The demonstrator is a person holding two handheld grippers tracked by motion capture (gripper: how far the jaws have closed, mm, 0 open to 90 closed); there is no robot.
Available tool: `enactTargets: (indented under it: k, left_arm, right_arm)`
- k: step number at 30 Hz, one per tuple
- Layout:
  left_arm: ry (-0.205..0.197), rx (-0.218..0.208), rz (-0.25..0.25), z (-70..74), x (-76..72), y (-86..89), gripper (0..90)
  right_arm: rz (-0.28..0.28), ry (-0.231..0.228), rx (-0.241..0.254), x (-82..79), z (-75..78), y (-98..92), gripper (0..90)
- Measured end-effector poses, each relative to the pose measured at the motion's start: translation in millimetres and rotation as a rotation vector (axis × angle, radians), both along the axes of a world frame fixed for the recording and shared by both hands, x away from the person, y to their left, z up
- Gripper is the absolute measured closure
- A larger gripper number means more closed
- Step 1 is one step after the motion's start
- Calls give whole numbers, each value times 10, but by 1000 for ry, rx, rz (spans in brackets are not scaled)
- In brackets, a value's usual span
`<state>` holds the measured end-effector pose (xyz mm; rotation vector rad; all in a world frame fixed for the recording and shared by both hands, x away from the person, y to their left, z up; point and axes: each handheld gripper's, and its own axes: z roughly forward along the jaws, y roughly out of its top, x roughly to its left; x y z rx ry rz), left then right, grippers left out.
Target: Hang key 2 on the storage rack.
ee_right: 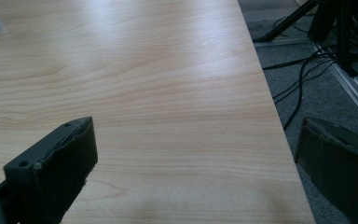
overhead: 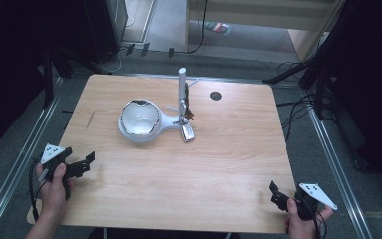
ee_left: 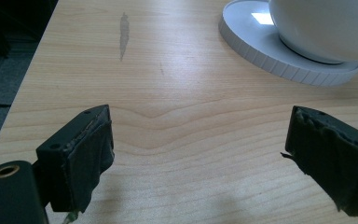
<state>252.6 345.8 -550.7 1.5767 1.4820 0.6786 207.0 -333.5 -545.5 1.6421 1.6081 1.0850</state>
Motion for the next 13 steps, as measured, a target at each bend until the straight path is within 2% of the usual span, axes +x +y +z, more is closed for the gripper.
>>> enactTargets:
  k: [13]
  left_arm:
    - [-3, 2, 2, -2, 2, -9, 81]
  right_arm:
    - [23, 1, -24, 13, -12, 15, 0]
